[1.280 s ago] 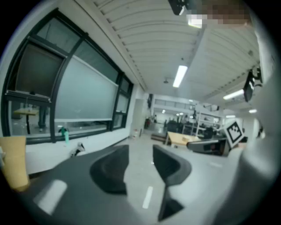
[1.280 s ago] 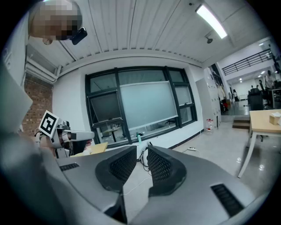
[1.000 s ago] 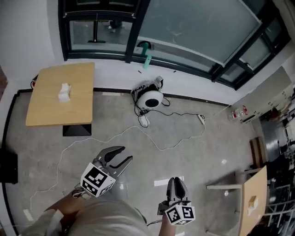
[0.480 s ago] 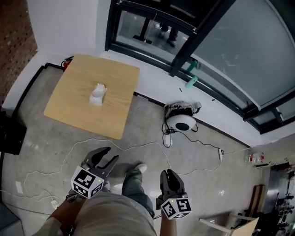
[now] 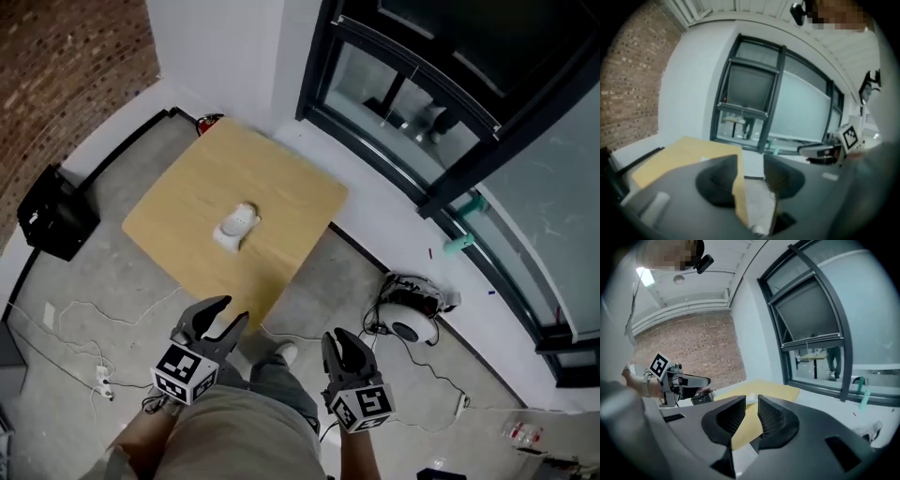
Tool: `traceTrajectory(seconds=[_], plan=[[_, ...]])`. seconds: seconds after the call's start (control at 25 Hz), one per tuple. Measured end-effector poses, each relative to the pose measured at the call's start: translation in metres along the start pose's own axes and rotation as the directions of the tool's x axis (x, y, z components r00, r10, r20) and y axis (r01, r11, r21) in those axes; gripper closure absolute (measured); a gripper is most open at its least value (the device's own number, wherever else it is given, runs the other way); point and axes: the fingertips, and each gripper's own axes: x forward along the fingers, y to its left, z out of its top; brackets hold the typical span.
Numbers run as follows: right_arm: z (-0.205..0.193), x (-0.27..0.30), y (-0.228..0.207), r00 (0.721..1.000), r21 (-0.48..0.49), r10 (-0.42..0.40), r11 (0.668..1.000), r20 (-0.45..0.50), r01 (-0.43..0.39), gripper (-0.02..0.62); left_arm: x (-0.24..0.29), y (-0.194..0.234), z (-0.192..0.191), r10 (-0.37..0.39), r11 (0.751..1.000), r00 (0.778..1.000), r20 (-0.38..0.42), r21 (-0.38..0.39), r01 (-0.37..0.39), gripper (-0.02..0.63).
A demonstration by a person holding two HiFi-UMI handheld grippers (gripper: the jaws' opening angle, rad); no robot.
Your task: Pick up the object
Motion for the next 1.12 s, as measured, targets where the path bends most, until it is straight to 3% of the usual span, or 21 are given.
traceTrajectory(seconds=[0.16, 0.28, 0.6, 0.68, 0.76, 0.84, 0.92, 1.04, 1.12], plan=[[0.01, 0.043, -0.024, 0.992, -0.055, 0.114, 0.992, -0.05, -0.117, 0.532, 0.012, 0.02, -0.006, 0.112, 0.993, 0.992, -0.06, 0.03, -0.11, 0.448], [0.013, 0.073, -0.025, 0.98, -0.054, 0.175, 0.982, -0.091, -0.181, 0.532, 0.016, 0.045, -0.01, 0.165, 0.986, 0.982, -0.09, -0.019, -0.167, 0.448], [0.029, 0.159, -0.02, 0.938, -0.137, 0.235, 0.952, -0.256, -0.276, 0.531, 0.065, 0.118, -0.006, 0.158, 0.969, 0.985, -0.07, -0.18, -0.168, 0.448], [0.031, 0.186, -0.009, 0.912, -0.187, 0.259, 0.926, -0.317, -0.328, 0.528, 0.07, 0.137, -0.008, 0.138, 0.956, 0.988, -0.07, -0.251, -0.151, 0.448], [0.031, 0.22, 0.008, 0.877, -0.267, 0.291, 0.874, -0.383, -0.407, 0.512, 0.071, 0.157, -0.013, 0.145, 0.945, 0.986, -0.081, -0.285, -0.162, 0.448], [0.022, 0.254, 0.027, 0.814, -0.356, 0.325, 0.776, -0.481, -0.52, 0.483, 0.068, 0.174, -0.021, 0.178, 0.929, 0.979, -0.098, -0.312, -0.2, 0.448], [0.007, 0.288, 0.04, 0.743, -0.455, 0.329, 0.626, -0.582, -0.633, 0.454, 0.067, 0.185, -0.033, 0.219, 0.896, 0.969, -0.118, -0.368, -0.248, 0.448], [-0.022, 0.345, 0.045, 0.673, -0.588, 0.282, 0.332, -0.684, -0.737, 0.448, 0.07, 0.2, -0.046, 0.295, 0.831, 0.944, -0.145, -0.449, -0.329, 0.448], [-0.052, 0.372, 0.047, 0.627, -0.617, 0.26, 0.127, -0.735, -0.777, 0.449, 0.066, 0.204, -0.054, 0.376, 0.77, 0.914, -0.154, -0.497, -0.4, 0.448]])
